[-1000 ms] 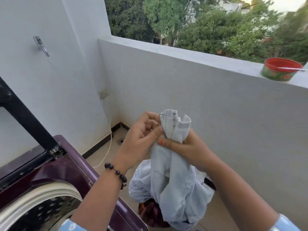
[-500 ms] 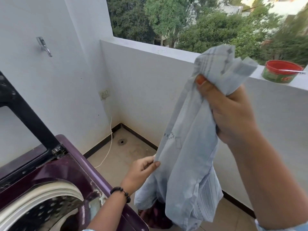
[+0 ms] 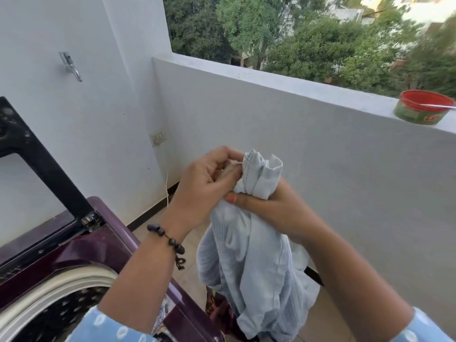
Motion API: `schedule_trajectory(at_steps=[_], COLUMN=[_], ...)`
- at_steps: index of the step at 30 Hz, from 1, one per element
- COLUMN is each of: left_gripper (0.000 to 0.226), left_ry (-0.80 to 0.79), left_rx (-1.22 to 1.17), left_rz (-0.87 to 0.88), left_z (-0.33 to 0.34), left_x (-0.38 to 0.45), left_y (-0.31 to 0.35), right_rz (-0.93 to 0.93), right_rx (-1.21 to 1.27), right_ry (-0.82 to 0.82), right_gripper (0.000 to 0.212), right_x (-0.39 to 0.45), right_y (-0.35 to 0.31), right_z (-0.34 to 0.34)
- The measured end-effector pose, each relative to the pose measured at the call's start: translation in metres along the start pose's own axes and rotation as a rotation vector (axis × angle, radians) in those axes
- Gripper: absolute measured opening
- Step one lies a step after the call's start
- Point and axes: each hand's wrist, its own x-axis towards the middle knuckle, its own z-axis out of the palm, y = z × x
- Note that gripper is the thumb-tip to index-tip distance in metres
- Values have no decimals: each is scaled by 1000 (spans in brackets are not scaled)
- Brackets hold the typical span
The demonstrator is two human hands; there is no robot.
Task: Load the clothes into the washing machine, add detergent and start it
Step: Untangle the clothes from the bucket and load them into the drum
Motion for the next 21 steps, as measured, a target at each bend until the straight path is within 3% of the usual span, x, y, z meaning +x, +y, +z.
schedule_trajectory(at_steps=[4, 8, 13, 17, 19, 21], left_gripper=[34, 34, 70, 36, 42, 44], left_ry=[80, -44, -147, -42, 30, 73], left_rx=[-104, -21, 19, -75, -99, -60], left_rz=[-113, -193, -479, -485, -438, -348], left_z=[0, 23, 21, 0, -11, -17], left_x=[-19, -53, -84, -85, -71, -54], left_y=[-23, -55, -119, -130, -116, -96], right_rz=[-32, -99, -209, -271, -252, -194], right_rx=[42, 137, 304, 342, 387, 348], right_ry=[146, 272, 365, 417, 469, 454], right_gripper=[11, 10, 8, 4, 3, 19], right_x=[4, 10, 9, 9, 10, 10], right_y=[-5, -19, -44, -51, -47, -40], right_z=[-7, -10, -16, -29, -36, -38])
